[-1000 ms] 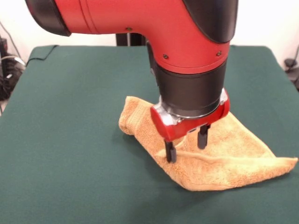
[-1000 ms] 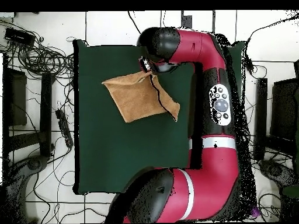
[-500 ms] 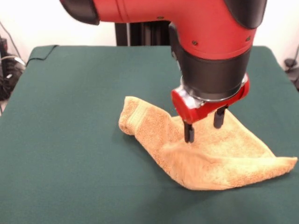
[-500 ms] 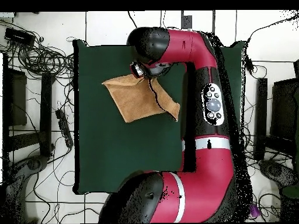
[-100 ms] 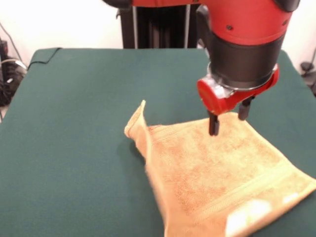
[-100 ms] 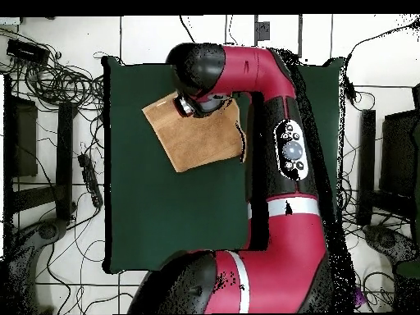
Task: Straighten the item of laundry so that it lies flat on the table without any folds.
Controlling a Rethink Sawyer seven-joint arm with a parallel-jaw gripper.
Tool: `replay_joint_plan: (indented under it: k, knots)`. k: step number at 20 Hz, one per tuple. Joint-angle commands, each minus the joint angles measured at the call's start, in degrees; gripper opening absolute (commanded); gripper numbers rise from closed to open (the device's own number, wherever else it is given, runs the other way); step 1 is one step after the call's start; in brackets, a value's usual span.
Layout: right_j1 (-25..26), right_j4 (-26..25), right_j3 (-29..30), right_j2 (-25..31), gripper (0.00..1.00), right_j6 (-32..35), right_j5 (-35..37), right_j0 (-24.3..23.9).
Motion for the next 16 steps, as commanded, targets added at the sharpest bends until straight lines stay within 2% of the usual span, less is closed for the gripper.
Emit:
replay_joint_plan:
  k: [1, 5, 10, 16]
  knots:
    - [-4.6, 4.2, 13.8, -1.5, 1.00, 17.1, -3.6, 3.1]
    - [-7.6, 5.9, 18.6, -3.2, 1.00, 18.0, -5.6, 3.4]
    - [-11.1, 6.8, 29.2, -5.9, 1.00, 20.7, -17.0, 3.2]
    - [-11.7, 7.1, 36.7, -7.9, 1.00, 21.6, -29.2, 2.9]
